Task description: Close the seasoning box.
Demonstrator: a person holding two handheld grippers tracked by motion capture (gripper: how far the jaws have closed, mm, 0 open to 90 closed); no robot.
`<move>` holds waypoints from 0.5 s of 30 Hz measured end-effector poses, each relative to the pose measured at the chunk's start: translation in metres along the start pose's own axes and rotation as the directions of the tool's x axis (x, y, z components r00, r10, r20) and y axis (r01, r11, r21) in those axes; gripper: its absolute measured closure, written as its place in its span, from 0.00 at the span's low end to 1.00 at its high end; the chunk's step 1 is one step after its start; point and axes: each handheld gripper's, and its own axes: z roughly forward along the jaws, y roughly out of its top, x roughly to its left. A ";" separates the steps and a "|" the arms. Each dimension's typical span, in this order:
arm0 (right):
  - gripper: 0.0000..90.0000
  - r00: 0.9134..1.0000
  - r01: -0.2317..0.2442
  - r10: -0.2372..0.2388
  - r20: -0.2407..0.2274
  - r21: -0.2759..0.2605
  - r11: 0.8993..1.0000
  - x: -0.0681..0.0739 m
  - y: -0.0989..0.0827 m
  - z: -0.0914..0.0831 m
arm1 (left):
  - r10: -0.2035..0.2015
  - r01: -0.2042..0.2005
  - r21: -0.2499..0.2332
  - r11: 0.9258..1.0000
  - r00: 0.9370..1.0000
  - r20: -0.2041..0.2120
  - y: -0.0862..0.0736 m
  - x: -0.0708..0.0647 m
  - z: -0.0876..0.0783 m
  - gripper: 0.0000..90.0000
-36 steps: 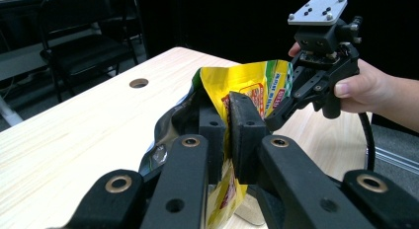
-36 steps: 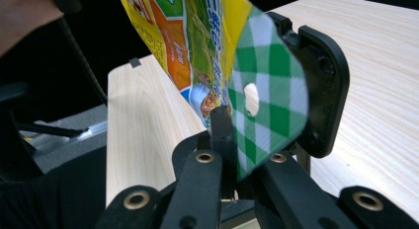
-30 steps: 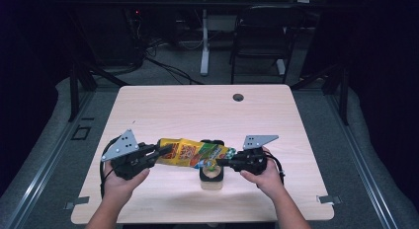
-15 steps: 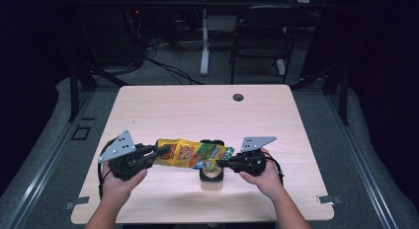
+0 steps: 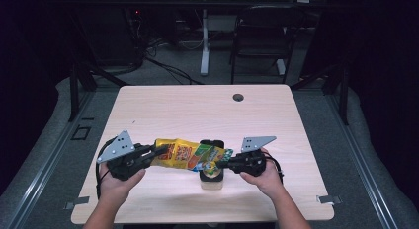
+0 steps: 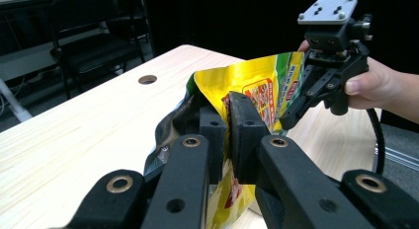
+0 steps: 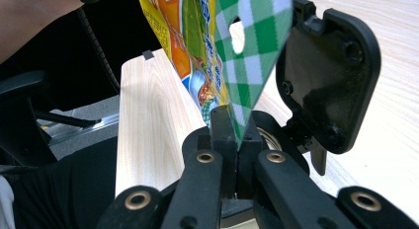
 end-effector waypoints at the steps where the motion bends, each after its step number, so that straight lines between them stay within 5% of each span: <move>1: 1.00 1.000 0.001 -0.001 0.001 0.000 1.000 0.000 0.000 0.000 | -0.004 0.004 0.002 1.000 1.000 0.002 0.000 0.000 0.000 0.95; 15: 1.00 0.999 -0.005 0.006 0.051 -0.021 1.000 0.003 0.003 0.000 | -0.032 0.032 -0.028 0.999 0.999 0.014 -0.009 0.003 -0.002 0.95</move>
